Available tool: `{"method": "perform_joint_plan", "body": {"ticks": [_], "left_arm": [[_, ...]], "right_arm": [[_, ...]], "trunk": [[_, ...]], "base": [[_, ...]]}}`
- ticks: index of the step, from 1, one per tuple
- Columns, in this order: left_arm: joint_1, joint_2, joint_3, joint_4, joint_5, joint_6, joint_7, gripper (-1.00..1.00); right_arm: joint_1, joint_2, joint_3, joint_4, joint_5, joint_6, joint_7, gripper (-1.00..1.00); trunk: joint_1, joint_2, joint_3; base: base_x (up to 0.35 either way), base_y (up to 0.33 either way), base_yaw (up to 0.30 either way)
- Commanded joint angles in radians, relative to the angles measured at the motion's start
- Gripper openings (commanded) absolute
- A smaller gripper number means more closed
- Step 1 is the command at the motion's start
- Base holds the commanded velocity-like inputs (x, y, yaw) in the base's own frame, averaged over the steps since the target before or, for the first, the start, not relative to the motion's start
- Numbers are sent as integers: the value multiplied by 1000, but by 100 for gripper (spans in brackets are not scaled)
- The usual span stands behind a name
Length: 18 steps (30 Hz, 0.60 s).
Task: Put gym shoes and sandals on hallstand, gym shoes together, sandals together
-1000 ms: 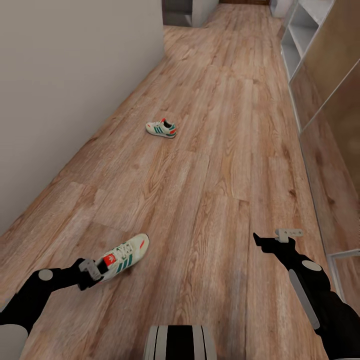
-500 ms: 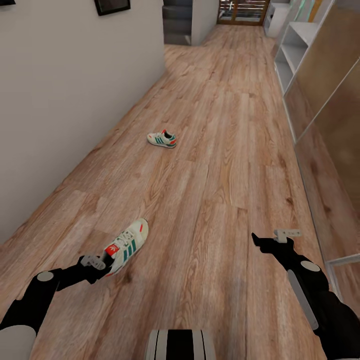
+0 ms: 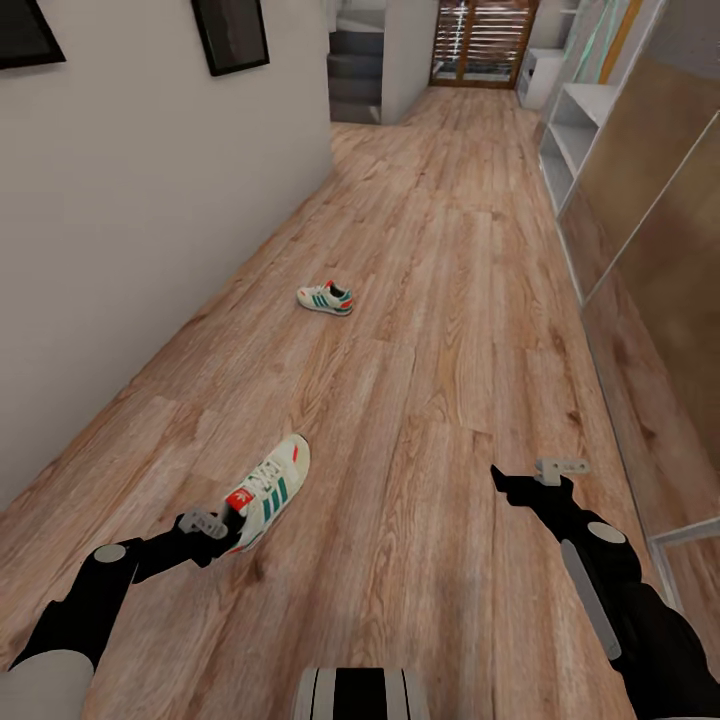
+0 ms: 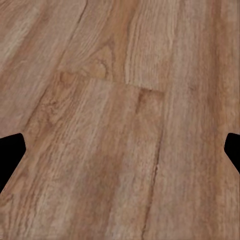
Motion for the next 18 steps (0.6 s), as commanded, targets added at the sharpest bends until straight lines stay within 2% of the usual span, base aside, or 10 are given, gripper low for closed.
{"method": "perform_joint_plan", "body": {"ticks": [1, 8, 14, 18], "left_arm": [[0, -3, 4, -2, -6, 3, -7, -100], [0, -8, 5, -4, -2, 7, -7, -100], [0, -8, 22, -8, 0, 16, -7, -100], [2, -8, 29, -10, 0, 24, -7, -100]], "right_arm": [[0, 1, -1, -1, -5, 5, 3, 100], [0, 12, 7, -2, -7, 5, 4, 100], [0, 19, 43, -4, -6, 5, 2, 100], [0, 20, 53, -4, -5, 5, 0, 100]], "trunk": [[-1, 0, 3], [-4, 2, 30], [-6, 3, 54], [-8, 4, 69]], "base": [[0, 0, 0], [0, 0, 0], [0, 0, 0], [0, 0, 0]]}}
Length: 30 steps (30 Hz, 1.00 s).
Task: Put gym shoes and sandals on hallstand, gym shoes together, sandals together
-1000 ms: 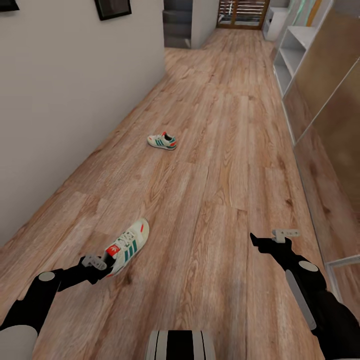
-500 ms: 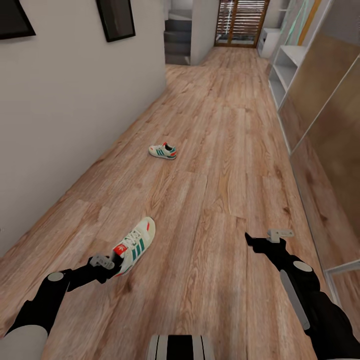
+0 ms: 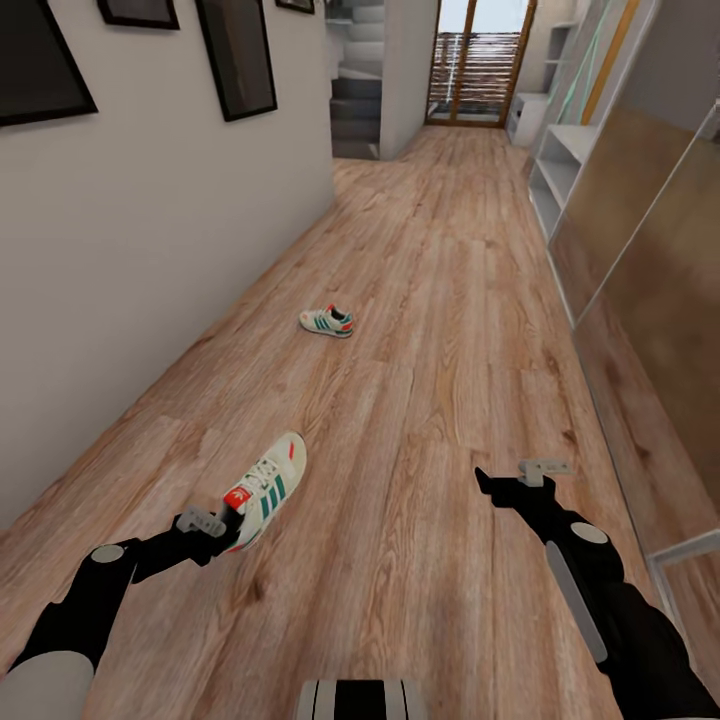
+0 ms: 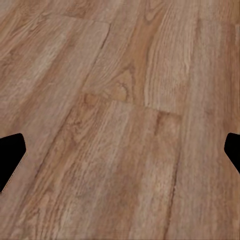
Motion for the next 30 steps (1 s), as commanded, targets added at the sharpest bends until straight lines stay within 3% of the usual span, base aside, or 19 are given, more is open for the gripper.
{"method": "perform_joint_plan", "body": {"ticks": [1, 11, 21, 30], "left_arm": [[0, -1, 4, -1, -6, 5, -7, -100], [0, 12, 7, -3, -8, 68, 11, -100], [0, 10, 75, -3, -9, 73, 53, -100], [-4, 11, 87, -3, -11, 75, 60, -100]], "right_arm": [[0, -1, 1, -1, -7, 5, -1, 100], [0, -9, -6, -1, -4, -28, 3, 100], [0, -10, -6, 3, -3, -55, 3, 100], [0, -9, -4, -12, -4, -58, 3, 100]], "trunk": [[-1, 0, 3], [-5, 2, 42], [-10, 5, 81], [-14, 7, 122]], "base": [[0, 0, 0], [0, 0, 0], [0, 0, 0], [0, 0, -128]]}}
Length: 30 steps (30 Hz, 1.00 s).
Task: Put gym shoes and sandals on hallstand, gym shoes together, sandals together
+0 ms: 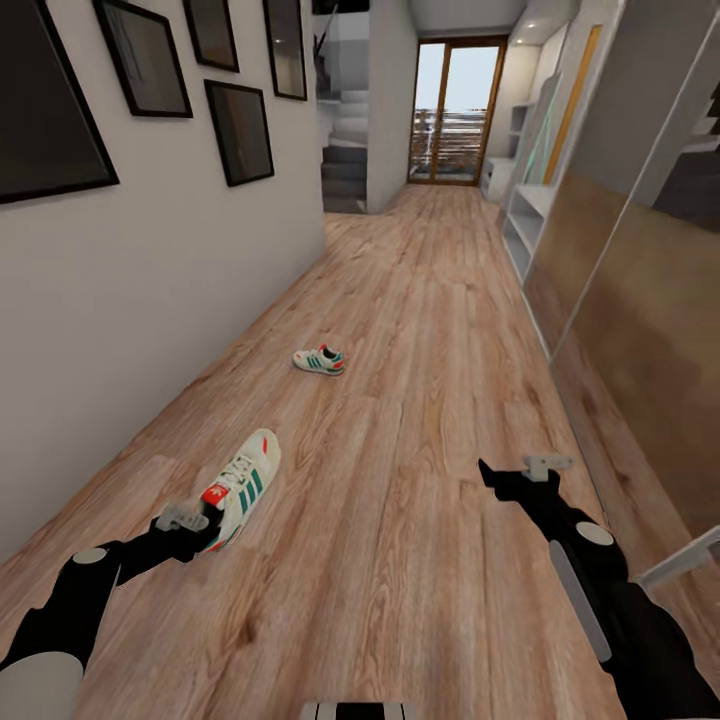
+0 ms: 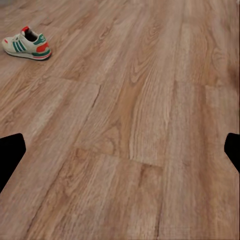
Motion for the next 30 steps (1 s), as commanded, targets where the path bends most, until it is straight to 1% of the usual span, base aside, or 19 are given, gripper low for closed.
{"method": "perform_joint_plan", "body": {"ticks": [1, 3, 6, 8, 9, 11, 13, 15, 16, 17, 19, 20, 23, 25, 26, 27, 28, 29, 30], "left_arm": [[-1, -1, 3, -2, -3, 9, -8, -100], [0, -1, 4, -2, -4, 9, -7, -100], [-1, -1, 5, -2, -4, 12, -6, -100], [0, 0, 6, -2, -3, 17, -6, -100], [0, 0, 7, -2, -3, 18, -6, -100], [1, 0, 8, -2, -3, 20, -1, -100], [3, 0, 8, -2, -2, 21, 18, -100], [4, -2, 8, -2, -2, 21, 33, -100], [5, -5, 7, -2, -2, 21, 49, -100], [5, -8, 6, -2, -2, 20, 56, -100], [7, -11, 6, -2, -1, 19, 62, -100], [8, -11, 6, -2, -1, 19, 61, -100], [10, -13, 5, 6, -1, 18, 63, -100], [11, -14, 5, 10, 0, 17, 63, -100], [12, -15, 5, 12, 0, 17, 66, -100], [12, -20, 6, 16, 1, 17, 99, -100], [12, -22, 7, 22, 2, 15, 124, -100], [12, -23, 7, 25, 2, 14, 139, -100], [13, -24, 8, 32, 3, 12, 169, -100]], "right_arm": [[-1, -1, 1, -7, -7, 5, 0, 100], [-1, -2, 2, -11, -1, 6, 0, 100], [4, -4, 0, -9, 16, 5, 0, 100], [36, -6, -8, 3, 40, -1, -1, 100], [61, -7, -20, 8, 47, -13, -1, 100], [110, -7, -50, 13, 54, -61, 0, 100], [159, -6, -69, 17, 58, -144, -1, 100], [183, -6, -73, 20, 59, -178, -1, 100], [210, -5, -76, 35, 59, -203, 0, 100], [222, -3, -76, 60, 59, -215, 1, 100], [229, -1, -75, 83, 59, -227, 1, 100], [230, 2, -74, 88, 59, -229, 1, 100], [231, 31, -45, 142, 58, -245, -3, 100], [231, 62, -30, 209, 60, -307, -7, 100], [231, 75, -27, 242, 61, -344, -8, 100], [231, 106, -23, 324, 71, -450, -9, 100], [231, 113, -22, 354, 82, -492, -9, 100], [231, 115, -22, 368, 89, -512, -9, 100], [231, 120, -21, 395, 106, -551, -10, 100]], "trunk": [[-1, 0, 4], [-1, 0, 14], [-13, 21, 27], [-20, 35, 35], [-24, 42, 39], [-32, 56, 48], [-40, 70, 56], [-47, 84, 65], [-51, 91, 69], [-55, 98, 73], [-63, 112, 82], [-63, 112, 83], [-63, 112, 87], [-63, 112, 90], [-63, 112, 91], [-63, 112, 93], [-63, 112, 94], [-63, 112, 95], [-63, 112, 96]], "base": [[0, 0, -195], [0, 0, -200], [0, 0, -204], [0, 0, -207], [0, 0, -208], [0, 0, -208], [0, 0, -208], [0, 0, -209], [0, 0, -210], [0, 0, -210], [0, 0, -210], [0, 0, -210], [0, 0, -127], [0, 0, -39], [0, 0, -20], [0, 0, -6], [0, 0, -4], [0, 0, -3], [0, 0, -2]]}}
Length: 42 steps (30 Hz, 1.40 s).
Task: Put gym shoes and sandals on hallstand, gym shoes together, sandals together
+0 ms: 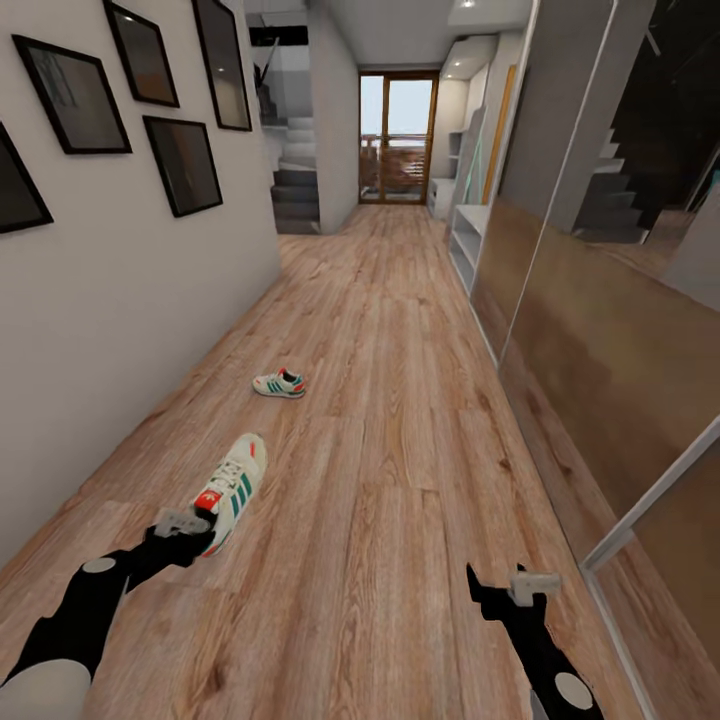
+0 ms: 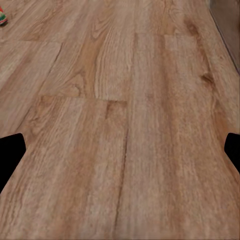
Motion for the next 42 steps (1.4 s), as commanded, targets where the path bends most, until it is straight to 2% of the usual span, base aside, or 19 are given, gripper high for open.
{"method": "perform_joint_plan", "body": {"ticks": [1, 3, 5, 10, 25, 42], "left_arm": [[0, -1, 5, 6, 1, 5, 21, -100], [0, -2, 6, 12, 5, 4, 42, -100], [0, -2, 7, 20, 17, 3, 65, -100], [0, -3, 7, 23, 32, 7, 72, -100], [20, -14, 8, 24, 37, 3, 82, -100], [20, -19, 8, 27, 37, 2, 84, -100]], "right_arm": [[0, 4, 0, 30, 15, -43, 1, 100], [0, 9, 0, 61, 31, -83, 1, 100], [0, 22, -1, 114, 55, -172, 1, 100], [0, 28, -3, 134, 65, -219, 3, 100], [0, 30, -3, 131, 67, -232, 3, 100], [0, 30, -4, 137, 69, -232, 3, 100]], "trunk": [[0, 0, 0], [0, 0, 0], [0, 0, 0], [0, 0, 1], [0, 0, 13], [0, 0, 29]], "base": [[0, 0, -1], [0, 0, -1], [0, 0, 0], [0, 0, 0], [12, 0, 36], [319, 0, 168]]}}
